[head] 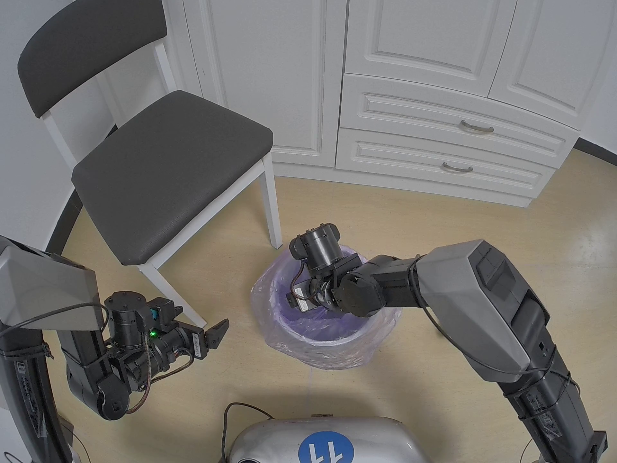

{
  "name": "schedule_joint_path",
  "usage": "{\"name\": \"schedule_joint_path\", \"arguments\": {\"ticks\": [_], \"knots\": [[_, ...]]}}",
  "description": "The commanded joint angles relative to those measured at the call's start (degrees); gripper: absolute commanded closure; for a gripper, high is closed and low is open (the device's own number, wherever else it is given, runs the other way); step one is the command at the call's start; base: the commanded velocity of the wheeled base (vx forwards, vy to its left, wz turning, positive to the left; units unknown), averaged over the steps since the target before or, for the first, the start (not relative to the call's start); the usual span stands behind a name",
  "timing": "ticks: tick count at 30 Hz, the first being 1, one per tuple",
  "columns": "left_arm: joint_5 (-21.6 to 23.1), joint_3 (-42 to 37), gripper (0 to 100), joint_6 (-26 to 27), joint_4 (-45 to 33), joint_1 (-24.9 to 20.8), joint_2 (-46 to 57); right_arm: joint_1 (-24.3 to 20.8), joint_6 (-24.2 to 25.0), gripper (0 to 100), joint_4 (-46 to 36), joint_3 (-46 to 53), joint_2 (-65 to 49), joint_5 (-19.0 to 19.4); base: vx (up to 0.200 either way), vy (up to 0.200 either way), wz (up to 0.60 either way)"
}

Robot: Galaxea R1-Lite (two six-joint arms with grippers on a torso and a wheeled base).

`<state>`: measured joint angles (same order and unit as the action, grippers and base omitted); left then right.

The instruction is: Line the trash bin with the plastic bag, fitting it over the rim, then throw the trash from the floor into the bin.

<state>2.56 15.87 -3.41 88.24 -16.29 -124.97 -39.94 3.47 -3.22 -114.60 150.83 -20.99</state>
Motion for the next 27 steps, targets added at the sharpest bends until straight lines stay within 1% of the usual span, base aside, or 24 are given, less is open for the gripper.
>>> {"name": "schedule_joint_path", "arguments": {"ticks": [1, 12, 24, 27], "knots": [[0.0, 0.0, 0, 0.0, 0.0, -0.1, -0.2, -0.4, -0.2, 0, 1.1, 0.0, 2.0, 0.0, 0.000, 0.000, 0.00], [0.0, -0.1, 0, 0.0, 0.0, -0.2, -0.2, -3.7, -1.1, 0, 2.3, 0.0, 2.4, 0.0, 0.000, 0.000, 0.00], [0.0, -0.1, 0, 0.0, 0.1, -0.3, -0.5, -4.4, -2.7, 0, 2.8, 0.0, 4.3, 0.0, 0.000, 0.000, 0.00], [0.0, -0.1, 0, 0.0, 0.0, -0.2, -0.5, -4.4, -3.5, 0, 4.0, 0.0, 5.0, 0.0, 0.000, 0.000, 0.00]]}}
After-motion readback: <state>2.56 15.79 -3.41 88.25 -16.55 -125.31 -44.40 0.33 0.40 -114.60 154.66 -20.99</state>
